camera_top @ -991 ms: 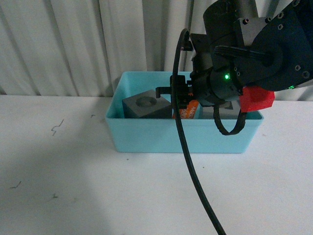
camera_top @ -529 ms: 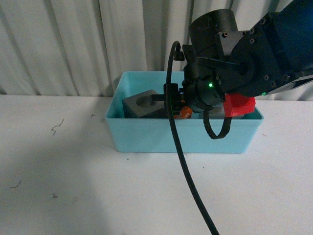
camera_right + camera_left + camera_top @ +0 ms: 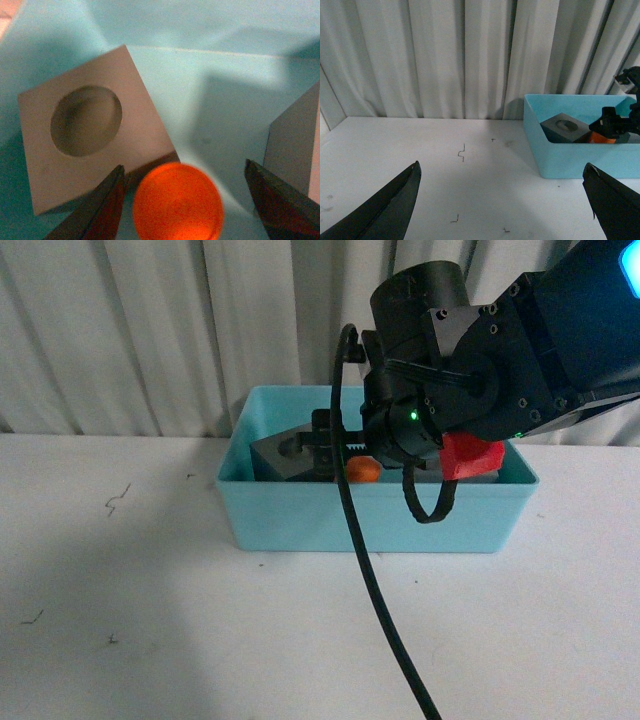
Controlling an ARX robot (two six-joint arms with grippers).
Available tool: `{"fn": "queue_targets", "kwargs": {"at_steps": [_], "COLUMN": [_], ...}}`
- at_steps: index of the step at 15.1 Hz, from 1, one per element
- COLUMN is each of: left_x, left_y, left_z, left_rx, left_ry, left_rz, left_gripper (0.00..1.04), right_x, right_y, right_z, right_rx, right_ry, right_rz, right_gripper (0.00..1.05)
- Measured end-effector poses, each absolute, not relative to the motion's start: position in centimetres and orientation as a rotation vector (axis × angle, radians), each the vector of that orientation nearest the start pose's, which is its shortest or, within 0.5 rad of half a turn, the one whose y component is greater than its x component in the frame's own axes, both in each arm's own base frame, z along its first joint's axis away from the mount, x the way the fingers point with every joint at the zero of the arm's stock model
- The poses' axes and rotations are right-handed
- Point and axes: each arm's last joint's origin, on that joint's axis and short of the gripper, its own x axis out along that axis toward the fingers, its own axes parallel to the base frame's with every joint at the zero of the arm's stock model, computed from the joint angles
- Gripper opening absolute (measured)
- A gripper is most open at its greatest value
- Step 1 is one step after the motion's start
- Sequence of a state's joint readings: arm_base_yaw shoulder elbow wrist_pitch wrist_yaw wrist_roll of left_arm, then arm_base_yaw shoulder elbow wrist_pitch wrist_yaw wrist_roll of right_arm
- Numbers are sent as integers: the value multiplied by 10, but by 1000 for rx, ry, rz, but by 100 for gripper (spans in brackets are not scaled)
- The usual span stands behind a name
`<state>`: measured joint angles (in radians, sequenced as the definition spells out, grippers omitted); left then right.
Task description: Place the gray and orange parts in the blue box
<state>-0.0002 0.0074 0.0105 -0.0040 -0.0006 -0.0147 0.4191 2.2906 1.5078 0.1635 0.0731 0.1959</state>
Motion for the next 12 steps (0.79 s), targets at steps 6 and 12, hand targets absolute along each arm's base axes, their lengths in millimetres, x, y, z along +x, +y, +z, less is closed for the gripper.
{"fn": "queue_targets", "kwargs": {"at_steps": [6, 12], "left_x": [98, 98], "left_y": [0, 0], "left_z": [166, 166], "left_rx": [-15, -15], "left_ry": [1, 1], "left_rz": [0, 0], "left_gripper": [98, 98], "right_x": [403, 234], "right_y": [161, 52], "right_z": [212, 259], "right_rx": [137, 113], "right_ry": [342, 352], "right_rz": [260, 27], "right_gripper": [98, 98]}}
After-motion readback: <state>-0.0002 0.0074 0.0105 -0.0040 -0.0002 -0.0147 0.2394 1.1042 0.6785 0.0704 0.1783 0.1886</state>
